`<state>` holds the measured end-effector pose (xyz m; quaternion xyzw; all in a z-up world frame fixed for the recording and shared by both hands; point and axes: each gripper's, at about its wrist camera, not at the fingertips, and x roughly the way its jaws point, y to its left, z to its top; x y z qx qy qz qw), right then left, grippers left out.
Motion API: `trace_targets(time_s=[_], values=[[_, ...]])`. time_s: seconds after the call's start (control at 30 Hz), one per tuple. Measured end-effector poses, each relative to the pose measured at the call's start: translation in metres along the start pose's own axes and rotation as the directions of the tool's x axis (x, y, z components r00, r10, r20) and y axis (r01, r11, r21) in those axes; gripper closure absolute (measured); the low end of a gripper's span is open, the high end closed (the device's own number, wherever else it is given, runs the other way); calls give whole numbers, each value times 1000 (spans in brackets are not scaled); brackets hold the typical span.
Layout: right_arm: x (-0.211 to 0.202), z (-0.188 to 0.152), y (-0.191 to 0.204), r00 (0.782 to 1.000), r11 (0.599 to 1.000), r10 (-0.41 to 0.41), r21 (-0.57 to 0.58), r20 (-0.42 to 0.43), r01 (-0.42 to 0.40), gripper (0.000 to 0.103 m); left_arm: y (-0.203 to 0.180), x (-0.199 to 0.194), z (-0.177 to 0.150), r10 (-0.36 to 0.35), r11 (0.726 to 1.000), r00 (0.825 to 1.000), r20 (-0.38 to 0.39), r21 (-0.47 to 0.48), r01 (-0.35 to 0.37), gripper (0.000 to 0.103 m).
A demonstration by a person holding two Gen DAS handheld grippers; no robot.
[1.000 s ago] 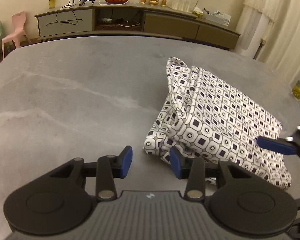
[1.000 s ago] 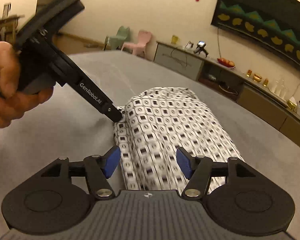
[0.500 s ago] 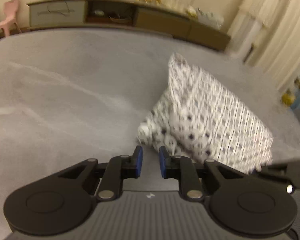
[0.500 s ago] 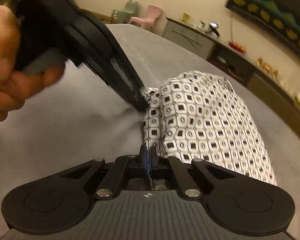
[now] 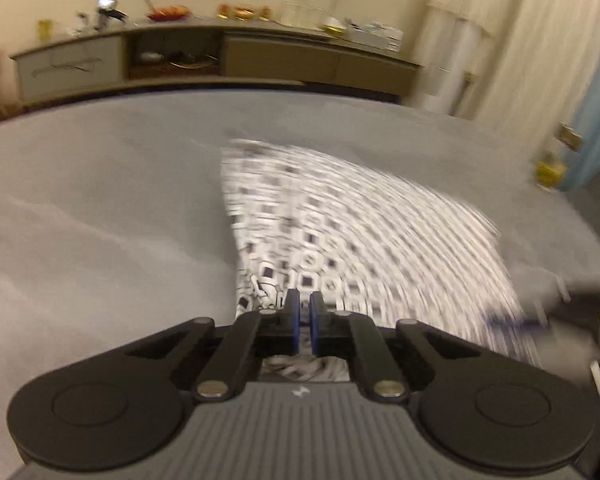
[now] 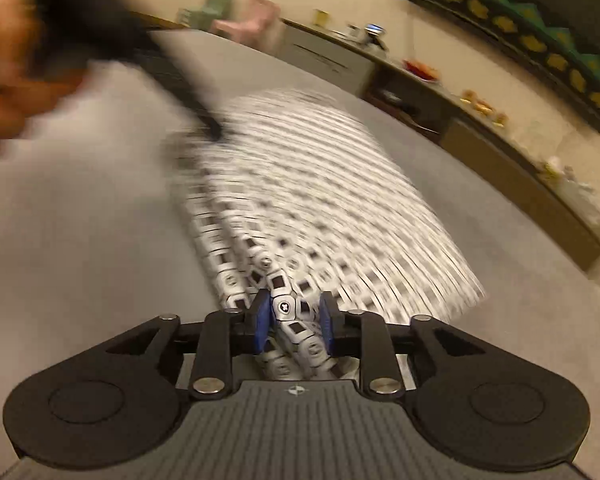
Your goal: Fold clothes
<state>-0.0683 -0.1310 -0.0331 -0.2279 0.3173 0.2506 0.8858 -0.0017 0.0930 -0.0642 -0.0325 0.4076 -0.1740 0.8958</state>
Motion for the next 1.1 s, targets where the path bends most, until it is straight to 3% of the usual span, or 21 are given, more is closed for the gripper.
trace_targets(time_s=[0.07,0.13,0.17,0.27,0.37,0.47,0.6,0.7,0.8,0.83,0.93,1.1], values=[[-1,-4,-26,1000,999,-8,44,-14,9,58,-10,-4,-10,-23,999,1000,-3,30,23,95],[-2,-8,-51,999,996,-16,89,-29,18,52,-15,-8,-13,-20,998,1000,10,61,19,92],[-3,-10,-64,999,993,-17,114,-33,21,51,-14,-10,-12,-24,998,1000,14,58,24,91],[-27,-20,-83,995,950,61,301,73,-80,51,-12,-10,-14,-51,998,999,18,44,50,84],[-14,-24,-89,994,935,92,336,63,-108,51,-18,1,-19,-22,997,999,23,72,21,83],[-2,-28,-94,991,919,122,370,55,-134,53,-14,0,-20,-38,998,999,18,52,37,83],[-11,-38,-103,997,906,65,416,45,-78,50,-11,-5,-24,-65,997,998,11,36,64,83],[-27,-40,-108,995,897,27,436,101,-69,50,-15,-6,-26,-58,997,998,18,54,57,82],[-19,-33,-100,980,892,142,411,139,-188,50,-17,-1,-26,-67,995,997,28,74,65,82],[-9,-30,-95,980,900,164,389,114,-196,50,-16,1,-25,-76,994,997,34,84,73,81],[19,-17,-89,992,947,109,297,59,-122,51,-7,13,-16,-109,988,993,52,118,102,80],[58,6,-119,996,945,74,314,52,-87,51,7,43,19,-89,995,993,79,53,85,81]])
